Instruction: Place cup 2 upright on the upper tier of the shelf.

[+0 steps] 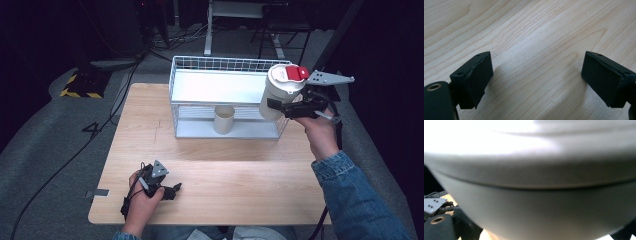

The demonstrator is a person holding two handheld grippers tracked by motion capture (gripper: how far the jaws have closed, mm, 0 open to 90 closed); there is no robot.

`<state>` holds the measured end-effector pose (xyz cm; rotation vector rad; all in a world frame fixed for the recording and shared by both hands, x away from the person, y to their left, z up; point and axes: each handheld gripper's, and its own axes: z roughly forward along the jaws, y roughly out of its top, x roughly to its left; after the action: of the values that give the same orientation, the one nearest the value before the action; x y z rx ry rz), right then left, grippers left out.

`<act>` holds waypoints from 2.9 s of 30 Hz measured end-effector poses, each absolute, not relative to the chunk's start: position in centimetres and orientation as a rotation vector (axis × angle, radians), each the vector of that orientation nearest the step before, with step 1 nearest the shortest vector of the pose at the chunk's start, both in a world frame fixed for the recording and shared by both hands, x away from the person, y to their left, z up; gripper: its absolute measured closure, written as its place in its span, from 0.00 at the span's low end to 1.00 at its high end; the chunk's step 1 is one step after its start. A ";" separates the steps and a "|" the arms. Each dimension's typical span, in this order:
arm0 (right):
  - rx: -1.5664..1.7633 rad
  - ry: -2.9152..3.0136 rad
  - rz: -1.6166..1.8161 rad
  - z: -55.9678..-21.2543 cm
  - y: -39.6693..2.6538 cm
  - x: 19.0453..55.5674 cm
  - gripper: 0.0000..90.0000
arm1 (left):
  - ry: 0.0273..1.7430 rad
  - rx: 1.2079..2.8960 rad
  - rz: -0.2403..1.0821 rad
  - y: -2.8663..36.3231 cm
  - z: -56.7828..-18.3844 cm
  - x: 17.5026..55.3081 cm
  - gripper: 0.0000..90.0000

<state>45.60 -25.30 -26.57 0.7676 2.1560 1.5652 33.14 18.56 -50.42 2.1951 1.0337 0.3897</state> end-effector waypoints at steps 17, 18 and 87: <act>0.777 2.122 1.522 -23.6 -22.2 49.6 0.11 | 1.032 2.198 0.388 18.5 -50.4 33.2 0.12; 0.782 2.122 1.523 -23.6 -22.0 49.9 0.11 | 1.032 2.197 0.388 18.5 -50.4 33.2 0.12; 0.885 2.171 1.512 -27.8 -15.4 57.0 0.09 | 1.033 2.195 0.386 18.5 -50.4 33.2 0.12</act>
<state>57.01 -15.40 -27.81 0.8853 2.1710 1.5119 33.20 18.53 -50.43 2.1951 1.0333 0.3865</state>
